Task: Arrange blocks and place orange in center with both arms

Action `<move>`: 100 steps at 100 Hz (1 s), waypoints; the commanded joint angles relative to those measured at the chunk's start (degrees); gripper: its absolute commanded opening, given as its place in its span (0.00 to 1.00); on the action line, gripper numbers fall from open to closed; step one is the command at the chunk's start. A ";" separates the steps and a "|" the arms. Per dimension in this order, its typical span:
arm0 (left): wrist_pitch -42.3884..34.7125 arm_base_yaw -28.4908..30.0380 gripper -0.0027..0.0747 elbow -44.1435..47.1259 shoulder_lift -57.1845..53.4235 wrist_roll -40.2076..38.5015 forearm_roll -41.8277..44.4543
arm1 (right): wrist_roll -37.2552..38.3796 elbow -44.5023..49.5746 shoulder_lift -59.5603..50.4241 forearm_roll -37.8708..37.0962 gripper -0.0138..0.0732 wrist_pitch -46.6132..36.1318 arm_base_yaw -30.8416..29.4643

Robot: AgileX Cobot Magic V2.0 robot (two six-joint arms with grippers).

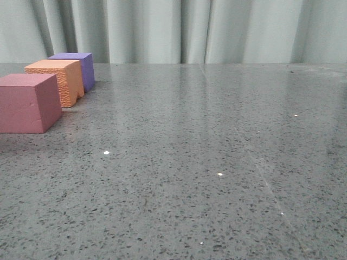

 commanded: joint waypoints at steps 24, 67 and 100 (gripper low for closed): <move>-5.26 -0.01 0.02 13.45 -18.74 -0.18 2.49 | -0.50 -0.74 -1.18 -0.17 0.08 -4.72 -0.17; -4.22 -0.01 0.02 18.22 -21.03 -0.18 2.49 | -0.50 -0.74 -1.18 -0.17 0.08 -4.72 -0.17; -5.56 -0.01 0.02 18.22 -21.16 -0.18 5.71 | -0.50 -0.74 -1.18 -0.17 0.08 -4.72 -0.17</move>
